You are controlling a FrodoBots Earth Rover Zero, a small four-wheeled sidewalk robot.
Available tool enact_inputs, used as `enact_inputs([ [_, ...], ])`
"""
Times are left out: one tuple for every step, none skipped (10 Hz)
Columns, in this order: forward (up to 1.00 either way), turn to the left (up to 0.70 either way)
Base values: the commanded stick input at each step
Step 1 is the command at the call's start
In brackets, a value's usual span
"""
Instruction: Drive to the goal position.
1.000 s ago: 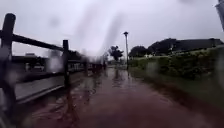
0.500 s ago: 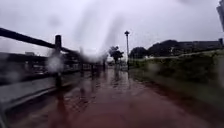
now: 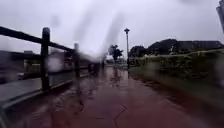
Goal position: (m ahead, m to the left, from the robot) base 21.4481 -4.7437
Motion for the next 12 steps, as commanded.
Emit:
enact_inputs([
  [1.00,0.01],
  [1.00,0.30],
  [1.00,0.05],
  [1.00,0.01],
  [1.00,0.01],
  [1.00,0.01],
  [1.00,0.01],
  [1.00,0.01],
  [1.00,0.01],
  [1.00,0.01],
  [1.00,0.01],
  [1.00,0.01],
])
